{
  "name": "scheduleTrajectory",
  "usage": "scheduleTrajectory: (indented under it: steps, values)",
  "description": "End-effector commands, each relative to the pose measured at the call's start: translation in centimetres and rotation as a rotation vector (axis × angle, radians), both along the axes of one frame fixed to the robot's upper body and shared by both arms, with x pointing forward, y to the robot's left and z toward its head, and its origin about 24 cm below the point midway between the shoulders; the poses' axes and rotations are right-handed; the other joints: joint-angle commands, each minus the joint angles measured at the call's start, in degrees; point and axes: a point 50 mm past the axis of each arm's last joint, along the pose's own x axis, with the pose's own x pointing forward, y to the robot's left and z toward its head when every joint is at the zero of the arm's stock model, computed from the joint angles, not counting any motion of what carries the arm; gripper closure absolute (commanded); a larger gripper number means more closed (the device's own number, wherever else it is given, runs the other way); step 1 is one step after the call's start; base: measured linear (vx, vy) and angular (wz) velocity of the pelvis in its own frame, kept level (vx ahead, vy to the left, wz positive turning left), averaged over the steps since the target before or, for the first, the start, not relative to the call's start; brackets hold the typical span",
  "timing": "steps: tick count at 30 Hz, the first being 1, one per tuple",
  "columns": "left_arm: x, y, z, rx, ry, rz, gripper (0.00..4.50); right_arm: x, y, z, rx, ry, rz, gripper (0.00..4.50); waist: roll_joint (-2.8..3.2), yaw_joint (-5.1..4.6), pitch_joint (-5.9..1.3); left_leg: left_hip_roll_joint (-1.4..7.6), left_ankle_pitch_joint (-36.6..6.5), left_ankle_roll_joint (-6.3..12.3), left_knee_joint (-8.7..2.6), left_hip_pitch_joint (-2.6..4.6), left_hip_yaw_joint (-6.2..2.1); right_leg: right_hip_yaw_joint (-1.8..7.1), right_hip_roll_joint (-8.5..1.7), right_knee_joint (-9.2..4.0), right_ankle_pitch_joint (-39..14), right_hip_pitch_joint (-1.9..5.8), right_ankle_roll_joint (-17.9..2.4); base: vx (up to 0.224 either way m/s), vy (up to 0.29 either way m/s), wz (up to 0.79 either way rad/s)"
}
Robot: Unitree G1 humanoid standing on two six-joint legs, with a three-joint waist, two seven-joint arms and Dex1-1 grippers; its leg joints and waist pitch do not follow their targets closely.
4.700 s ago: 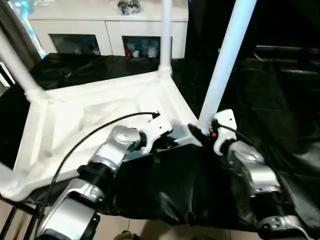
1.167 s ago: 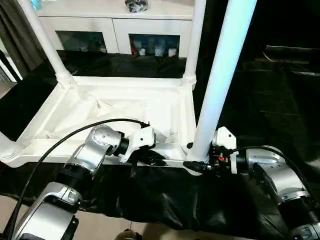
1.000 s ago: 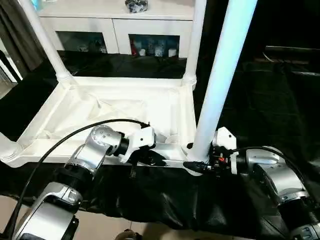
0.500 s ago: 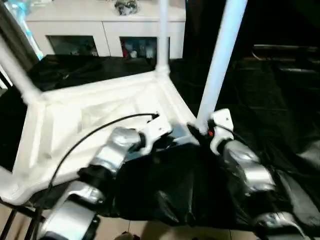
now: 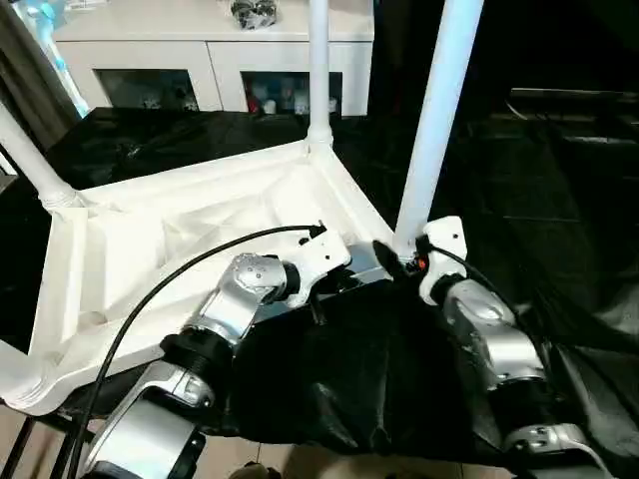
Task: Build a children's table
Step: Rotate leg to tighten
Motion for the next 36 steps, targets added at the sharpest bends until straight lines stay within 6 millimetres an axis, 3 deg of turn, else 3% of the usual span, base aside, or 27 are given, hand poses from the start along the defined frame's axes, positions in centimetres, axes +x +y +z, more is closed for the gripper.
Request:
scheduleTrajectory:
  steps: [1,3,6,11,12,13,16,17,18,19,29,33,35,36]
  values:
    - [-0.3,-0.7,1.1,-0.045,-0.047,-0.094,4.5,-0.9,1.6,-0.1,-0.003,0.017,0.184,0.47,-0.67,0.21,-4.01,1.52,-15.79,3.2,-3.71,0.65,-0.38,1.95,-2.74,-4.46,-13.25,2.95,-12.01,0.0,0.0,0.0]
    - [-0.5,0.1,1.2,-0.044,-0.025,-0.132,4.5,-1.5,0.9,0.1,-0.036,0.018,0.294,0.47,-0.31,0.31,-4.12,1.59,-14.54,3.97,-3.55,0.6,-0.34,1.91,-2.74,-4.06,-11.15,2.94,-13.23,0.0,0.0,0.0]
    - [-0.6,1.1,1.3,-0.035,-0.001,-0.169,4.5,-2.0,0.4,0.5,-0.065,0.016,0.396,0.47,-0.4,0.35,-4.11,1.76,-14.67,4.16,-3.54,0.76,-0.27,1.84,-2.58,-3.97,-10.22,2.86,-14.2,0.0,0.0,0.0]
    - [-0.9,2.6,1.4,-0.015,0.027,-0.215,4.5,-2.8,0.1,1.1,-0.065,0.041,0.539,0.47,-0.41,0.43,-4.01,1.89,-16.24,4.12,-3.62,0.89,-0.21,1.86,-2.51,-4.0,-11.1,2.79,-14.69,0.0,0.0,0.0]
    - [-1.0,2.9,1.3,-0.013,0.037,-0.225,4.5,-3.0,0.1,1.1,-0.066,0.053,0.573,0.47,-0.86,0.46,-4.01,1.95,-15.86,4.21,-3.65,0.69,-0.24,1.86,-2.55,-3.84,-10.89,2.97,-14.67,0.0,0.0,0.0]
    - [-1.1,3.1,1.3,-0.009,0.045,-0.233,4.5,-3.2,0.1,1.1,-0.069,0.066,0.602,0.47,-0.54,0.55,-4.03,1.99,-15.83,4.21,-3.64,0.8,-0.24,1.85,-2.63,-3.78,-11.11,2.84,-14.86,0.0,0.0,0.0]
    - [-1.3,3.9,1.2,0.009,0.067,-0.252,4.5,-3.8,-0.1,1.2,-0.074,0.097,0.684,0.47,-0.57,0.66,-4.02,2.02,-15.23,4.44,-3.58,0.71,-0.23,1.9,-2.69,-3.69,-10.88,2.91,-15.01,0.0,0.0,0.0]
    - [-1.3,4.0,1.2,0.01,0.07,-0.254,4.5,-3.8,-0.1,1.3,-0.072,0.101,0.69,0.73,-0.58,0.66,-4.03,1.99,-15.26,4.46,-3.54,0.78,-0.17,1.9,-2.66,-3.75,-10.9,2.84,-15.08,0.0,0.0,0.0]
    - [-1.4,4.4,1.3,0.013,0.073,-0.253,4.5,-3.9,-0.1,1.3,-0.07,0.114,0.711,0.73,-1.23,0.61,-4.04,1.98,-14.9,4.56,-3.52,0.74,-0.11,1.9,-2.62,-3.76,-10.79,2.84,-15.14,0.0,0.0,0.0]
    - [-1.4,4.4,1.3,0.013,0.073,-0.253,4.5,-3.9,-0.1,1.3,-0.07,0.114,0.711,0.8,-1.0,0.76,-4.03,2.0,-14.72,4.49,-3.53,0.75,-0.21,1.9,-2.72,-3.61,-11.06,2.85,-15.19,0.0,0.0,0.0]
    - [-1.5,4.9,1.3,0.017,0.091,-0.263,4.5,-4.2,0.1,1.4,-0.03,0.147,0.74,1.6,-0.99,1.15,-4.09,2.01,-13.48,4.32,-3.39,0.82,-0.14,1.98,-2.72,-3.52,-11.0,2.73,-14.89,0.0,0.0,0.0]
    - [-0.8,4.2,1.4,-0.006,0.039,-0.185,4.5,-4.3,0.5,0.6,-0.006,0.168,0.659,1.7,-0.93,1.41,-3.99,2.06,-14.15,3.8,-3.46,0.96,-0.14,2.06,-2.76,-3.72,-11.99,2.54,-14.54,0.0,0.0,0.0]
    - [-0.3,3.6,1.2,-0.015,0.017,-0.112,4.5,-3.7,0.8,0.2,0.004,0.141,0.535,1.71,-0.95,1.48,-3.9,2.01,-15.24,2.9,-3.58,1.06,-0.19,2.07,-2.87,-3.94,-14.41,2.39,-13.87,0.0,0.0,0.0]
    - [-0.1,3.1,1.0,-0.014,0.011,-0.071,4.5,-3.1,1.2,-0.2,0.007,0.128,0.431,1.73,-1.23,1.23,-3.79,1.8,-16.11,2.25,-3.71,0.97,-0.23,1.99,-2.85,-4.16,-16.57,2.51,-13.08,0.0,0.0,0.0]
